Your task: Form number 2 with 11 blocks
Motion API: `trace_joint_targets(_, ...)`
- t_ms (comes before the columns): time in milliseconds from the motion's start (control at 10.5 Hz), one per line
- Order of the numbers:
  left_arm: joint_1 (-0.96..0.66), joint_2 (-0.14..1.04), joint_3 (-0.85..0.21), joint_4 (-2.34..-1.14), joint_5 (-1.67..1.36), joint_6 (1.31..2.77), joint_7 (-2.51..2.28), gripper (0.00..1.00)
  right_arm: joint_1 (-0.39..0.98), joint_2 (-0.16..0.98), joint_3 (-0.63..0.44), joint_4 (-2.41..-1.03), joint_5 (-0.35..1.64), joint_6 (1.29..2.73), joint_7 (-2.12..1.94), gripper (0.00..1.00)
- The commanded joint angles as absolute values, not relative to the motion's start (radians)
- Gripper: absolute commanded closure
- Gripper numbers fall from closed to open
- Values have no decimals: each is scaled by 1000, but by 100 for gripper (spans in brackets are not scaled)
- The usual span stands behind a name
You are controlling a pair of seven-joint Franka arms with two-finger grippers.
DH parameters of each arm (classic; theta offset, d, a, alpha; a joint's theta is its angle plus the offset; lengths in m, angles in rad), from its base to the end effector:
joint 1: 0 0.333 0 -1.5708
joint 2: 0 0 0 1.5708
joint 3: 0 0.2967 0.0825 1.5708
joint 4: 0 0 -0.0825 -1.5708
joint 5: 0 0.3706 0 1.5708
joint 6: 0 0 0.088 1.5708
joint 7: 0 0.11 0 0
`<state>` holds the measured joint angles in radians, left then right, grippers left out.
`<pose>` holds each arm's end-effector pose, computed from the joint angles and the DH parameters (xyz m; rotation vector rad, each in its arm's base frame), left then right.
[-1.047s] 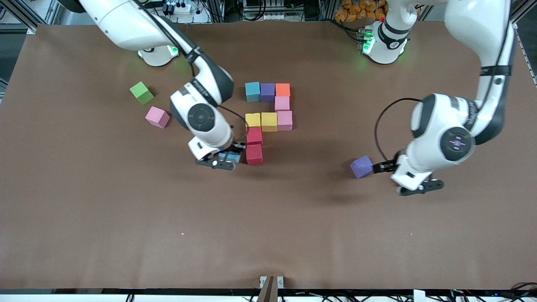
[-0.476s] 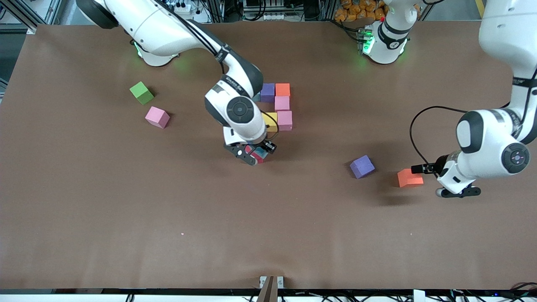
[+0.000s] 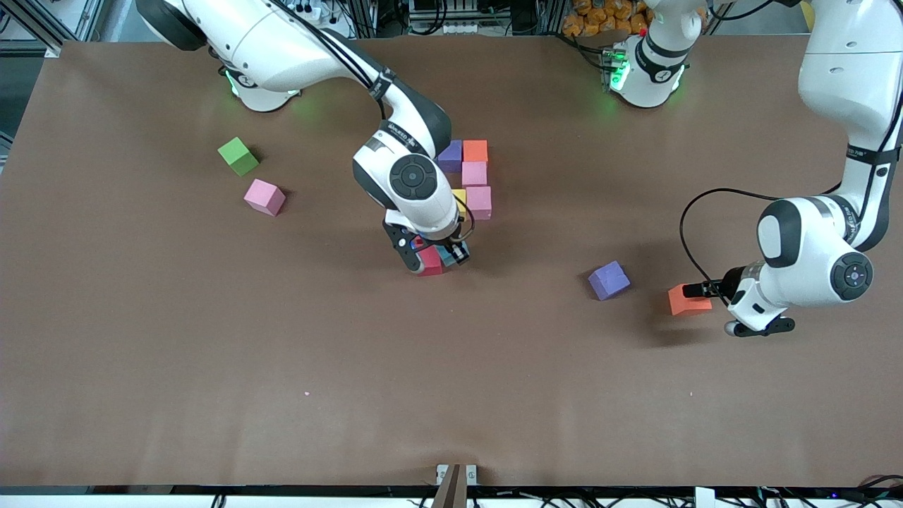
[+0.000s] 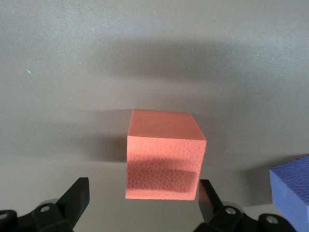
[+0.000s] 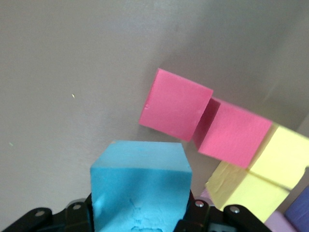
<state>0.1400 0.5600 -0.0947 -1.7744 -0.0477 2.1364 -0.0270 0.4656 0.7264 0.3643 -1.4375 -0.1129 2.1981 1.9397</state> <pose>0.6165 0.0290 0.2202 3.0316 0.1689 -0.2975 0.5140 0.4845 0.2788 -2.5496 1.6372 0.1888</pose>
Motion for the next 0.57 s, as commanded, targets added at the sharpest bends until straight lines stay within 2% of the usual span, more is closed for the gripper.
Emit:
trace_joint_targets(0, 137, 554, -100, -1773, -74, 2141, -35, 0, 476, 778, 360, -1394, -104, 2243, 2083, 72)
trace_joint_targets(476, 135, 590, -100, -1741, -89, 2145, -35, 0, 506, 813, 348, -1394, -112, 2253, 2164, 75)
